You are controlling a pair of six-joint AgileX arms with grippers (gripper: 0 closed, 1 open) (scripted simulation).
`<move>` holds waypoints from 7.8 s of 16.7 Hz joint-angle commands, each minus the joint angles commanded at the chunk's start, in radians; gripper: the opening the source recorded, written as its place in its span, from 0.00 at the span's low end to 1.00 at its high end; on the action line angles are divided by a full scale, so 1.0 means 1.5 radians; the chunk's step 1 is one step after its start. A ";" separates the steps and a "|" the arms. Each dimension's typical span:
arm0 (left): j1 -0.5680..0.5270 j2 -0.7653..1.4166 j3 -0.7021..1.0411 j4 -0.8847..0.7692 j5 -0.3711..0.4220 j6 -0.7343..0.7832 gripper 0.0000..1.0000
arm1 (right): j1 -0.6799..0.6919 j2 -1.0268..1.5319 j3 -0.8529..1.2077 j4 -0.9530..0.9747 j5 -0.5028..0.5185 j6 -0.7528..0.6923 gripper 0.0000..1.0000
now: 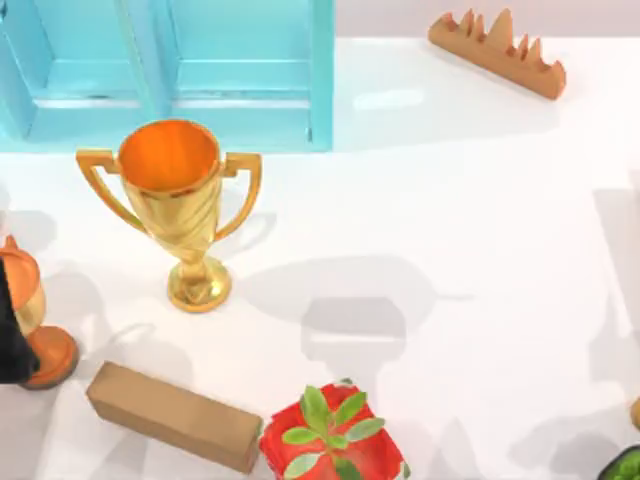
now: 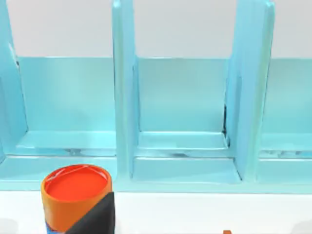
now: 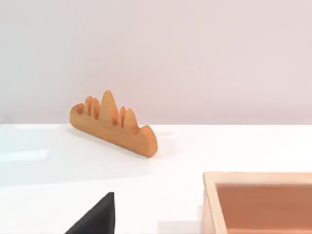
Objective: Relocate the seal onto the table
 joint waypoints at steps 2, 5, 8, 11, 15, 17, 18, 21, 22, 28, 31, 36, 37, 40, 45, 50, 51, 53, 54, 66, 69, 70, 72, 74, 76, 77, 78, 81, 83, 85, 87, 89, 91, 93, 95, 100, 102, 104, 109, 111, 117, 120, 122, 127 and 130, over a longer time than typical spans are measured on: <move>0.000 0.000 0.000 0.000 0.000 0.000 1.00 | 0.000 0.000 0.000 0.000 0.000 0.000 1.00; 0.000 0.000 0.000 0.000 0.000 0.000 1.00 | -0.017 0.043 0.042 -0.038 0.000 -0.017 1.00; 0.000 0.000 0.000 0.000 0.000 0.000 1.00 | -0.054 0.149 0.139 -0.124 0.000 -0.054 1.00; 0.000 0.000 0.000 0.000 0.000 0.000 1.00 | -0.104 0.317 0.270 -0.243 -0.001 -0.102 1.00; 0.000 0.000 0.000 0.000 0.000 0.000 1.00 | -0.178 0.593 0.457 -0.424 -0.002 -0.174 1.00; 0.000 0.000 0.000 0.000 0.000 0.000 1.00 | -0.215 0.716 0.548 -0.513 -0.002 -0.210 1.00; 0.000 0.000 0.000 0.000 0.000 0.000 1.00 | -0.233 0.772 0.592 -0.556 -0.001 -0.227 1.00; 0.000 0.000 0.000 0.000 0.000 0.000 1.00 | -0.280 0.927 0.714 -0.668 -0.001 -0.274 1.00; 0.000 0.000 0.000 0.000 0.000 0.000 1.00 | -0.293 0.972 0.749 -0.699 -0.001 -0.287 1.00; 0.000 0.000 0.000 0.000 0.000 0.000 1.00 | -0.341 1.118 0.875 -0.804 -0.001 -0.332 1.00; 0.000 0.000 0.000 0.000 0.000 0.000 1.00 | -0.341 1.120 0.877 -0.805 -0.001 -0.333 1.00; 0.000 0.000 0.000 0.000 0.000 0.000 1.00 | -0.344 1.122 0.874 -0.805 -0.001 -0.336 1.00; 0.000 0.000 0.000 0.000 0.000 0.000 1.00 | -0.346 1.124 0.872 -0.799 -0.001 -0.338 1.00; 0.000 0.000 0.000 0.000 0.000 0.000 1.00 | -0.350 1.144 0.846 -0.744 -0.001 -0.341 1.00; 0.000 0.000 0.000 0.000 0.000 0.000 1.00 | -0.340 1.186 0.732 -0.585 -0.001 -0.330 1.00; 0.000 0.000 0.000 0.000 0.000 0.000 1.00 | -0.339 1.201 0.694 -0.541 -0.001 -0.329 1.00; 0.000 0.000 0.000 0.000 0.000 0.000 1.00 | -0.339 1.201 0.694 -0.541 -0.001 -0.329 1.00; 0.000 0.000 0.000 0.000 0.000 0.000 1.00 | -0.339 1.201 0.694 -0.541 -0.001 -0.329 0.92; 0.000 0.000 0.000 0.000 0.000 0.000 1.00 | -0.339 1.201 0.694 -0.541 -0.001 -0.329 0.85; 0.000 0.000 0.000 0.000 0.000 0.000 1.00 | -0.339 1.201 0.694 -0.541 -0.001 -0.329 0.00; 0.000 0.000 0.000 0.000 0.000 0.000 1.00 | -0.339 1.201 0.694 -0.541 -0.001 -0.329 0.00; 0.000 0.000 0.000 0.000 0.000 0.000 1.00 | -0.339 1.201 0.694 -0.541 -0.001 -0.329 0.00; 0.000 0.000 0.000 0.000 0.000 0.000 1.00 | -0.339 1.201 0.694 -0.541 -0.001 -0.329 0.00; 0.000 0.000 0.000 0.000 0.000 0.000 1.00 | -0.339 1.200 0.694 -0.541 -0.001 -0.328 0.00; 0.000 0.000 0.000 0.000 0.000 0.000 1.00 | -0.333 1.196 0.694 -0.550 0.004 -0.321 0.00; 0.000 0.000 0.000 0.000 0.000 0.000 1.00 | -0.324 1.192 0.695 -0.565 0.012 -0.311 0.00; 0.000 0.000 0.000 0.000 0.000 0.000 1.00 | -0.311 1.186 0.700 -0.587 0.021 -0.296 0.00; 0.000 0.000 0.000 0.000 0.000 0.000 1.00 | -0.248 1.143 0.743 -0.690 0.048 -0.228 0.00; 0.000 0.000 0.000 0.000 0.000 0.000 1.00 | -0.192 1.113 0.783 -0.777 0.055 -0.172 0.00; 0.000 0.000 0.000 0.000 0.000 0.000 1.00 | -0.135 1.078 0.829 -0.851 0.049 -0.115 0.00; 0.000 0.000 0.000 0.000 0.000 0.000 1.00 | -0.080 1.048 0.870 -0.904 0.033 -0.065 0.00; 0.000 0.000 0.000 0.000 0.000 0.000 1.00 | -0.035 1.030 0.896 -0.932 0.015 -0.025 0.00; 0.000 0.000 0.000 0.000 0.000 0.000 1.00 | -0.008 1.023 0.905 -0.937 0.003 0.000 0.00; 0.000 0.000 0.000 0.000 0.000 0.000 1.00 | 0.000 1.024 0.910 -0.933 -0.001 0.008 0.00; 0.000 0.000 0.000 0.000 0.000 0.000 1.00 | 0.000 1.024 0.910 -0.933 -0.001 0.008 0.00; 0.000 0.000 0.000 0.000 0.000 0.000 1.00 | 0.035 1.073 0.951 -0.921 0.000 0.048 0.00; 0.000 0.000 0.000 0.000 0.000 0.000 1.00 | 0.082 1.139 1.002 -0.906 0.000 0.095 0.00; 0.000 0.000 0.000 0.000 0.000 0.000 1.00 | 0.137 1.230 1.062 -0.886 0.000 0.152 0.00; 0.000 0.000 0.000 0.000 0.000 0.000 1.00 | 0.279 1.446 1.203 -0.824 0.001 0.297 0.00; 0.000 0.000 0.000 0.000 0.000 0.000 1.00 | 0.316 1.487 1.240 -0.805 0.003 0.334 0.00; 0.000 0.000 0.000 0.000 0.000 0.000 1.00 | 0.326 1.501 1.248 -0.796 0.002 0.348 0.00; 0.000 0.000 0.000 0.000 0.000 0.000 1.00 | 0.327 1.511 1.219 -0.755 0.002 0.348 0.00; 0.000 0.000 0.000 0.000 0.000 0.000 1.00 | 0.328 1.522 1.194 -0.717 0.003 0.348 0.00; 0.000 0.000 0.000 0.000 0.000 0.000 1.00 | 0.329 1.529 1.178 -0.695 0.004 0.349 0.00; 0.000 0.000 0.000 0.000 0.000 0.000 1.00 | 0.329 1.529 1.178 -0.695 0.004 0.349 0.23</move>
